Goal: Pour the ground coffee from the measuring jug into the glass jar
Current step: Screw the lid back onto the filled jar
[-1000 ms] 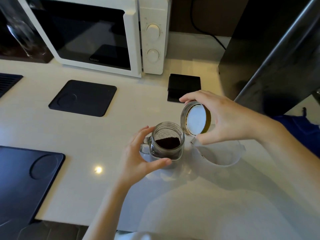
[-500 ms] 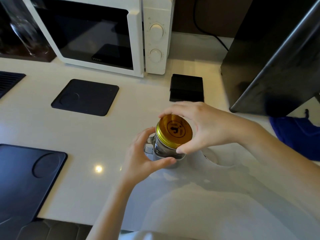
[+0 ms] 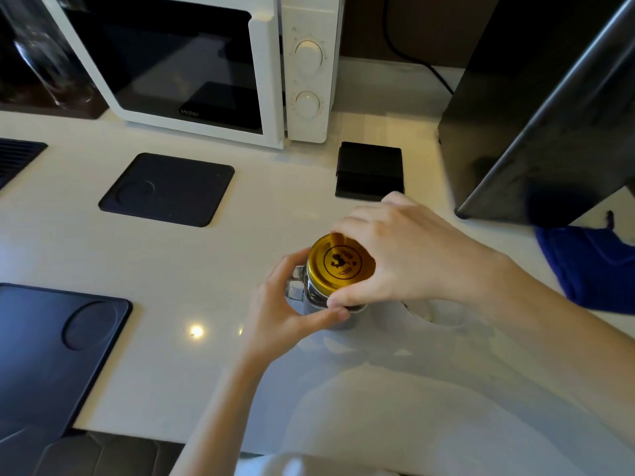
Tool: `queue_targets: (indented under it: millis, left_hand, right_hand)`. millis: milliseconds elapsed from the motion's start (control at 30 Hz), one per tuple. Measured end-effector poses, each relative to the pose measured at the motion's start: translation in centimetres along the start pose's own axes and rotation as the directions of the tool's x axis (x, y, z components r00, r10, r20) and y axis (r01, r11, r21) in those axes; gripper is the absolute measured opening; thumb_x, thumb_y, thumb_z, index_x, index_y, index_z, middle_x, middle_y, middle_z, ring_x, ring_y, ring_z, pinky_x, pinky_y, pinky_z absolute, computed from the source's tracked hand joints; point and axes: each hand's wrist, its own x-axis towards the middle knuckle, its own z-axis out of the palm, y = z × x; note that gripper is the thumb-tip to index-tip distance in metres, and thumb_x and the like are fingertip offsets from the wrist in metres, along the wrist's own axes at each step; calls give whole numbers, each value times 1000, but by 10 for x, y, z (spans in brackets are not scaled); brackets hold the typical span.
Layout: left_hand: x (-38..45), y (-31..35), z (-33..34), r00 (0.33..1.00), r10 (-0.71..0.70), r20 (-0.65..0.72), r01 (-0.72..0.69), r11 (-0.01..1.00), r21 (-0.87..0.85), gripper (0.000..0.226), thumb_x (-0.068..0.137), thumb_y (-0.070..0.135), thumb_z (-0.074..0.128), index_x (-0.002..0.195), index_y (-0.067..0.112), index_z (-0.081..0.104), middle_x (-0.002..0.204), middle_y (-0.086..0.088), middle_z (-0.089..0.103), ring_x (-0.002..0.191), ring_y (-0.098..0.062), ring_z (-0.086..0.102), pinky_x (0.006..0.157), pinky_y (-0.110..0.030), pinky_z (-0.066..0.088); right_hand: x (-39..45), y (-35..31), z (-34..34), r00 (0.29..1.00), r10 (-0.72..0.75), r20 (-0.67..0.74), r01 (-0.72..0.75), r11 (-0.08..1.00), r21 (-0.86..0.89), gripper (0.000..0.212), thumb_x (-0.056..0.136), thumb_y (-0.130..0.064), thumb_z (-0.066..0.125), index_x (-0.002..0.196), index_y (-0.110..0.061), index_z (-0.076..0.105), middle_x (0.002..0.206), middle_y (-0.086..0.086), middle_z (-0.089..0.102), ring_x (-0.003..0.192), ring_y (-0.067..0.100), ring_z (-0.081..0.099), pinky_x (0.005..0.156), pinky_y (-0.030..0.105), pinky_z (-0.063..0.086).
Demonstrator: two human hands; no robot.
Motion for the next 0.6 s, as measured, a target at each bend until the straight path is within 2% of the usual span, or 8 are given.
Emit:
queue_targets:
  millis: [67,133,200,267,300,400,533,600]
  left_hand:
    - [0,0,0,1000,-1,3,1,1000,1,68,50,52,77,110,46,47,102,21,64,97,4,57,80,-7,39]
    - [0,1,-1,1000,3,8,-3,1000,1,67,50,52,76,110,47,46,106,20,62,99,5,56,81,-8,40]
    - [0,1,0,1000,2,8,-2,1000,-2,67,51,51,76,111,46,47,107,19,62,100,4,57,82,-9,41]
    - [-1,-1,0,1000,-7,3,7,1000,-7,70,50,51,77,113,41,49,107,17,63,100,1,58,82,-12,42]
    - [-1,-1,0,1000,-12,2,12,1000,-5,72,50,52,78,115,38,50,107,15,64,101,-1,58,83,-15,44]
    - [-2,-4,1,1000,-30,-4,30,1000,8,75,50,54,78,118,36,50,109,13,64,104,-8,59,87,-28,48]
    - [-1,-3,0,1000,-31,0,31,999,17,71,48,62,74,112,50,45,109,15,62,104,-8,58,89,-31,48]
    - [-1,-2,0,1000,-32,-1,32,999,14,71,48,59,75,112,48,46,109,14,63,103,-8,58,88,-31,48]
  right_hand:
    - [-1,2,-6,999,47,-10,-47,998,-46,71,63,-84,44,85,-18,59,73,-4,61,69,17,52,78,33,37]
    - [-3,4,-12,997,81,-15,-82,992,-99,82,60,-90,32,78,-16,63,64,-2,59,64,18,52,73,32,37]
    - [-4,7,-14,997,79,-21,-80,994,-71,80,63,-84,37,99,-17,63,86,-2,65,81,16,53,76,30,33]
    - [-5,5,-14,998,41,46,-44,996,80,80,66,-72,57,130,-26,42,122,-7,55,109,12,43,85,28,30]
    - [-5,4,-13,995,-1,95,-14,988,155,84,66,-64,65,136,-30,32,129,-11,48,115,8,37,88,25,29]
    - [-4,3,-9,990,-29,140,1,981,196,73,68,-55,69,130,-32,39,117,-15,51,105,5,43,81,24,38]
    - [0,5,-17,996,75,51,-77,996,38,69,67,-71,55,114,-21,51,81,-8,58,77,13,54,66,29,45]
    - [1,6,-16,996,51,78,-54,998,42,73,65,-71,58,119,-23,48,96,-8,58,88,11,50,68,26,39]
